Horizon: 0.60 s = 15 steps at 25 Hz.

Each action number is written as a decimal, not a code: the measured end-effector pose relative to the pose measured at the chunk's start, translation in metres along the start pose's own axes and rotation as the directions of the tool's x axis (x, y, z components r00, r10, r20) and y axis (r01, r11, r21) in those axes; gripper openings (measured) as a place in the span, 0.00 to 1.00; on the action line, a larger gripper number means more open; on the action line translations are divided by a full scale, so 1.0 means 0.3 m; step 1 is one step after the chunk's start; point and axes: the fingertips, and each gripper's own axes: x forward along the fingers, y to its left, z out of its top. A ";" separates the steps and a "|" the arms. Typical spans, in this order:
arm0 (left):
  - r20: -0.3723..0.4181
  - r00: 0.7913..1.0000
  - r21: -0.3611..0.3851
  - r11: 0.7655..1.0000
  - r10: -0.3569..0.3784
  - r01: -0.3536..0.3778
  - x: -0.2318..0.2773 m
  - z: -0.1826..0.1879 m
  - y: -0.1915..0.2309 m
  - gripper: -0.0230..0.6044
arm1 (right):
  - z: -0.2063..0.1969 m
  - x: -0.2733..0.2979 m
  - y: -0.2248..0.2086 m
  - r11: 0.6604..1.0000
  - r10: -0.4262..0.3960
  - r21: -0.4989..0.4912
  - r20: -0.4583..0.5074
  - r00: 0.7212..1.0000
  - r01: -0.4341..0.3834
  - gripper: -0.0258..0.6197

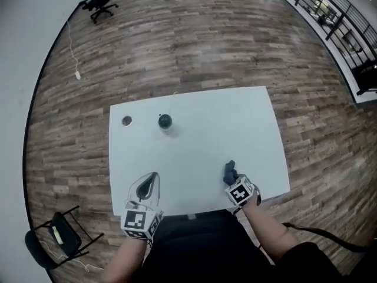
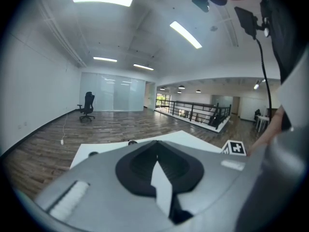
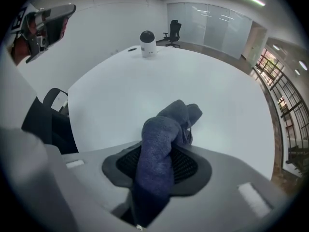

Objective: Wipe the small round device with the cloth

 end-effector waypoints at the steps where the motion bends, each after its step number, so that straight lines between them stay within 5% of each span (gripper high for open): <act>1: 0.002 1.000 0.000 1.000 0.019 -0.019 0.006 0.003 0.001 0.05 | -0.001 0.002 0.004 1.000 0.011 -0.006 0.004 1.000 -0.011 0.27; 4: 0.023 0.997 -0.004 0.997 0.078 -0.078 0.031 0.023 0.009 0.05 | 0.005 0.006 0.028 0.997 0.049 -0.066 -0.009 0.999 -0.050 0.32; 6: 0.048 0.993 0.000 0.994 0.109 -0.109 0.050 0.053 0.008 0.05 | 0.021 -0.019 0.040 0.994 0.057 -0.094 -0.012 0.998 -0.058 0.57; 10: 0.093 0.987 0.034 0.990 0.130 -0.134 0.079 0.109 -0.001 0.05 | 0.132 -0.149 0.013 0.996 0.012 -0.084 0.185 0.983 0.004 0.59; 12: 0.112 0.985 0.040 0.990 0.129 -0.134 0.090 0.138 0.005 0.05 | 0.261 -0.245 -0.008 0.999 0.008 -0.035 0.374 0.927 0.006 0.59; 13: 0.121 0.984 0.037 0.990 0.130 -0.135 0.093 0.153 0.012 0.05 | 0.338 -0.302 -0.022 1.000 0.006 -0.001 0.478 0.879 -0.006 0.59; 15: 0.144 0.980 0.017 0.990 0.138 -0.142 0.100 0.188 0.027 0.05 | 0.499 -0.445 -0.058 0.997 -0.010 0.061 0.687 0.726 -0.044 0.59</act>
